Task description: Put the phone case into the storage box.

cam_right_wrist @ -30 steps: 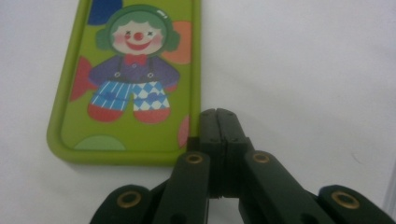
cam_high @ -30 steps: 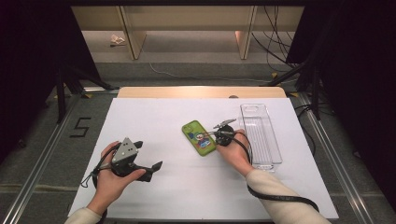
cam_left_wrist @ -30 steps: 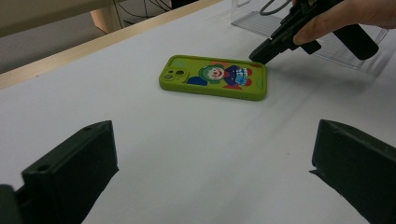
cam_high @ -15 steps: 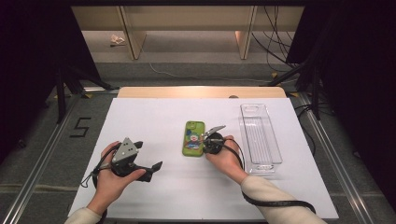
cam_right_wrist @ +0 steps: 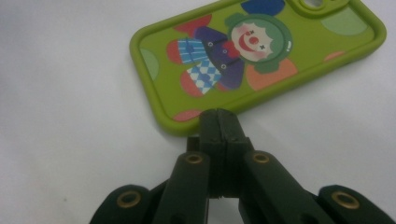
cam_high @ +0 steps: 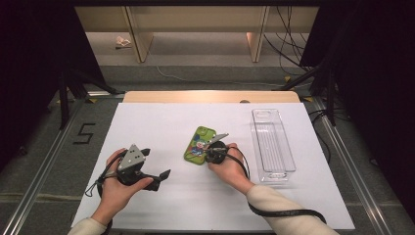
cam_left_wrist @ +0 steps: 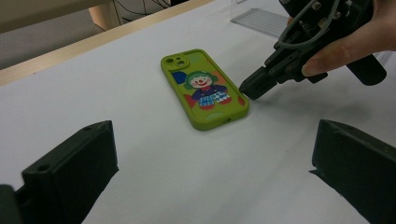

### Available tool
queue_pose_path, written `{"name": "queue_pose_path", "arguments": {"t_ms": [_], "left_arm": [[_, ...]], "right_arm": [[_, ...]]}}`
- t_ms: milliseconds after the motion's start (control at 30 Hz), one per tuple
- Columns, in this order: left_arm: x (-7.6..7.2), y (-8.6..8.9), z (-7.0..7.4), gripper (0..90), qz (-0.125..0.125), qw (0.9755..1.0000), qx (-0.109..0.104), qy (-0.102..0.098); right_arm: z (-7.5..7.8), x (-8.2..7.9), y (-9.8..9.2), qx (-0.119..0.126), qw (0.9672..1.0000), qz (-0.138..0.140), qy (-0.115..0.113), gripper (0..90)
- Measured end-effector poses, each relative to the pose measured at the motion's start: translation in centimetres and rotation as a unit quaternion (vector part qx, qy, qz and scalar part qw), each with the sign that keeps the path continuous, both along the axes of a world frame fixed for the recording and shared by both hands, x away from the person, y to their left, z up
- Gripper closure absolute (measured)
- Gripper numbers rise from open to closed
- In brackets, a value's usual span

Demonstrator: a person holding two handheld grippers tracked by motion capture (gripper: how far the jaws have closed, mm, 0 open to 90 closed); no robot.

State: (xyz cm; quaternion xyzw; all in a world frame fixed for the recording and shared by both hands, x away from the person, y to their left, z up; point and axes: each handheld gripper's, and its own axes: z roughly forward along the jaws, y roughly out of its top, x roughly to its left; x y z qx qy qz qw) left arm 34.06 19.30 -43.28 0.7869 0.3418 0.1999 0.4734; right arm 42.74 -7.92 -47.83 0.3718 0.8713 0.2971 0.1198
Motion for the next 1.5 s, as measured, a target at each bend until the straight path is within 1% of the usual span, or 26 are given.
{"name": "queue_pose_path", "arguments": {"t_ms": [100, 267, 300, 333, 400, 567, 600, 700, 767, 833, 1000, 1100, 1167, 1200, 1233, 1267, 1300, 1367, 1500], "left_arm": [[0.0, 0.0, 0.0, 0.0, 0.000, 1.0000, 0.000, 0.000], [0.0, 0.0, 0.0, 0.0, 0.000, 1.0000, 0.000, 0.000], [0.0, 0.0, 0.0, 0.0, 0.000, 1.0000, 0.000, 0.000], [0.0, 0.0, 0.0, 0.0, 0.000, 1.0000, 0.001, 0.000], [0.0, 0.0, 0.0, 0.0, 0.000, 1.0000, 0.000, 0.000], [0.0, 0.0, 0.0, 0.0, 0.000, 1.0000, 0.000, 0.000], [0.0, 0.0, 0.0, 0.0, 0.000, 1.0000, 0.000, 0.000], [0.0, 0.0, 0.0, 0.0, 0.000, 1.0000, 0.001, 0.001], [0.0, 0.0, 0.0, 0.0, 0.000, 1.0000, 0.001, 0.000], [0.0, 0.1, 0.0, 0.0, 0.000, 1.0000, 0.001, 0.000], [0.0, 0.0, 0.0, 0.0, -0.001, 1.0000, -0.006, 0.002], [0.0, 0.0, 0.0, 0.0, -0.002, 1.0000, -0.008, 0.003], [0.0, 0.1, -0.1, 0.0, 0.000, 1.0000, -0.006, 0.003], [0.0, 0.1, -0.1, 0.0, 0.001, 1.0000, -0.005, 0.004], [0.0, 0.1, -0.1, 0.0, 0.001, 1.0000, -0.005, 0.004], [0.1, 0.1, -0.1, 0.0, 0.002, 1.0000, -0.004, 0.004], [0.1, 0.1, -0.1, 0.0, 0.002, 1.0000, -0.004, 0.004], [0.0, 0.0, -0.1, 0.0, 0.003, 1.0000, -0.002, 0.004], [0.1, 0.0, -0.1, 0.0, 0.004, 1.0000, -0.002, 0.005]], "right_arm": [[0.0, 0.0, 0.7, 0.002, 1.0000, 0.006, -0.005, 90.0], [-0.1, 0.0, 1.5, 0.004, 0.9999, 0.011, -0.006, 90.0], [0.0, -0.1, 1.6, 0.005, 0.9999, 0.010, -0.003, 90.0], [0.0, 0.0, 1.6, 0.004, 0.9999, 0.014, -0.007, 90.0], [0.0, 0.0, 1.8, 0.007, 0.9999, 0.012, -0.009, 90.0], [0.0, 0.1, 1.9, 0.009, 0.9998, 0.014, -0.008, 90.0], [0.1, 0.0, 1.8, 0.013, 0.9997, 0.015, -0.011, 90.0], [0.3, 0.0, 1.7, 0.020, 0.9996, 0.018, -0.011, 89.7], [0.5, 0.0, 1.6, 0.023, 0.9995, 0.019, -0.012, 86.7], [0.8, -0.1, 1.3, 0.034, 0.9991, 0.021, -0.012, 84.2], [1.7, -0.1, 0.3, 0.050, 0.9976, 0.030, -0.038, 73.4], [2.3, -0.1, -0.5, 0.063, 0.9958, 0.038, -0.055, 65.8], [2.7, -0.3, -1.0, 0.081, 0.9931, 0.052, -0.067, 59.2], [2.9, -0.4, -1.4, 0.089, 0.9914, 0.060, -0.076, 53.9], [2.9, -0.4, -1.4, 0.089, 0.9914, 0.060, -0.076, 53.9], [3.3, -0.7, -2.1, 0.102, 0.9877, 0.079, -0.089, 44.1], [3.5, -0.8, -2.3, 0.105, 0.9864, 0.083, -0.095, 42.2], [3.8, -1.1, -3.1, 0.117, 0.9828, 0.089, -0.112, 36.3], [4.5, -1.6, -4.6, 0.150, 0.9772, 0.091, -0.120, 26.0]]}}
